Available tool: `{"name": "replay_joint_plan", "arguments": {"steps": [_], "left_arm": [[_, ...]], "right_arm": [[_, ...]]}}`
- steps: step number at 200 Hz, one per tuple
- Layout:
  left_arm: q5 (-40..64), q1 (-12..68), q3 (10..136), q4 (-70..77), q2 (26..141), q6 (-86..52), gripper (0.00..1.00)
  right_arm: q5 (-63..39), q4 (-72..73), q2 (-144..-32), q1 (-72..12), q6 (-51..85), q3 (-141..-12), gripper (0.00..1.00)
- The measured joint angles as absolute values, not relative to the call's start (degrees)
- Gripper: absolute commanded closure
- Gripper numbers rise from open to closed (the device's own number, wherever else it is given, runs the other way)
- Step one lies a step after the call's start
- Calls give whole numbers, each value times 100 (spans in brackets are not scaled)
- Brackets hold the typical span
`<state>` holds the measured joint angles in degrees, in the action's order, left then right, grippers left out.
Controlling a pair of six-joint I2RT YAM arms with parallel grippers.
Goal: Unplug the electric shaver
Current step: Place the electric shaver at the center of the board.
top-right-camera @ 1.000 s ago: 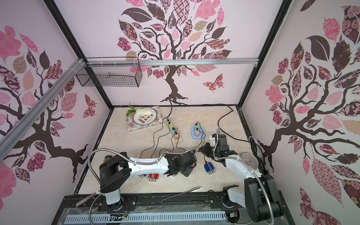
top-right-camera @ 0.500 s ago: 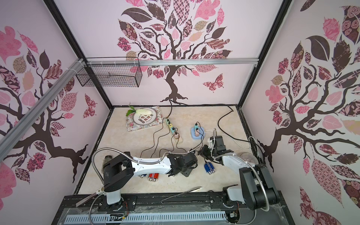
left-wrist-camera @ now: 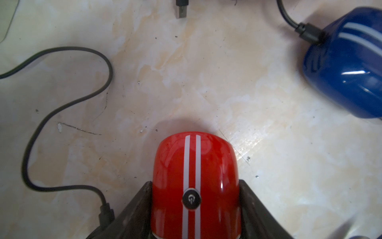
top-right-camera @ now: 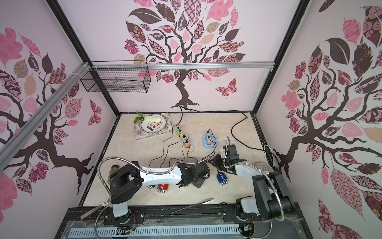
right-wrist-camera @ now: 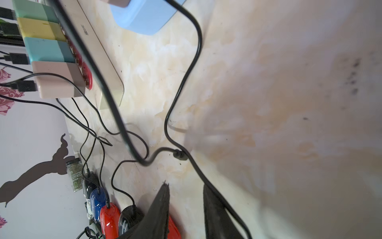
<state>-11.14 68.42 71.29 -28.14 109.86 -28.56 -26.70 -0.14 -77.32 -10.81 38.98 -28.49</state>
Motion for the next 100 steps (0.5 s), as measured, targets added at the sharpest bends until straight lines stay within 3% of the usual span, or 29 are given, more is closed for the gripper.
{"name": "replay_joint_plan", "arguments": {"steps": [26, 100], "left_arm": [[-1118, 6842, 7194, -2873, 11019, -2869, 30], [-1125, 6842, 7275, -2919, 11050, -2867, 29]], "right_arm": [[-2641, -156, -7625, -1081, 3861, -2856, 60], [-2377, -808, -6803, -1081, 3765, -3358, 52]]}}
